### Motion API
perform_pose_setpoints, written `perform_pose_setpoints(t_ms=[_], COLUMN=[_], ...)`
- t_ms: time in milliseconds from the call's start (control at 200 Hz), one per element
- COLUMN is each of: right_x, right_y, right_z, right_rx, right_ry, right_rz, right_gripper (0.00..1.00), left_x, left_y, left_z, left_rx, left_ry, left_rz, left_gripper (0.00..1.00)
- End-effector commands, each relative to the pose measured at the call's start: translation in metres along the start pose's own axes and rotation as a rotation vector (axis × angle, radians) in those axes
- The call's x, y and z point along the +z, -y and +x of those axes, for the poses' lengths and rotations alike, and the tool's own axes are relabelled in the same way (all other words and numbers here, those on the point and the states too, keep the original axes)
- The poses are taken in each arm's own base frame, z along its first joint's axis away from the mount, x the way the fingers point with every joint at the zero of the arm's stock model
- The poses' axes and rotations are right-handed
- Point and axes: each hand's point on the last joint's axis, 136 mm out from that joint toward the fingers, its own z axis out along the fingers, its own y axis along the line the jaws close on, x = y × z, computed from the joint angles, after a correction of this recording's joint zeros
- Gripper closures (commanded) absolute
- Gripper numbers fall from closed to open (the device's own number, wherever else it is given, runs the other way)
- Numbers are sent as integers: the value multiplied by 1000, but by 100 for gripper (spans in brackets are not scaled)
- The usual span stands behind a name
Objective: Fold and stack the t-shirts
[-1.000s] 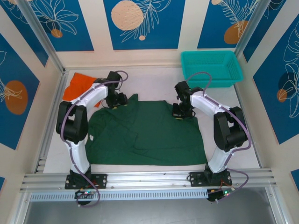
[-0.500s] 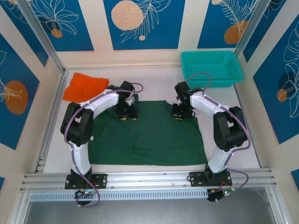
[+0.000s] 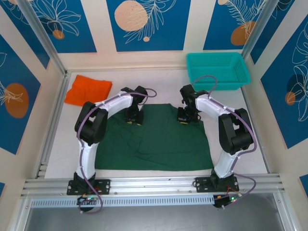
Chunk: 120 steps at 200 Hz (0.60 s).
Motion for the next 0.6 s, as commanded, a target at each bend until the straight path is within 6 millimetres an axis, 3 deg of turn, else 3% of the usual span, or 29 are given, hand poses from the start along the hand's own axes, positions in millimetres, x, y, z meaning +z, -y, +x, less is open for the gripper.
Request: perform_pose_setpoints(t_ms=[0,235,595], right_x=[-1,-1,1], right_y=[-3,-1,0], right_z=[-2,-3,-3], right_rx=[2,4,8], right_ry=[-7,-8,-11], right_rz=[-28,-30,-32], right_gripper=[100,100,100], left_x=[1,4,9], left_y=[-2,5,12], left_z=[2,4,11], left_rx=[34,45,72], left_ry=[-23,-33,-51], left_rz=[-44,-24,-21], left_gripper=[61,70,69])
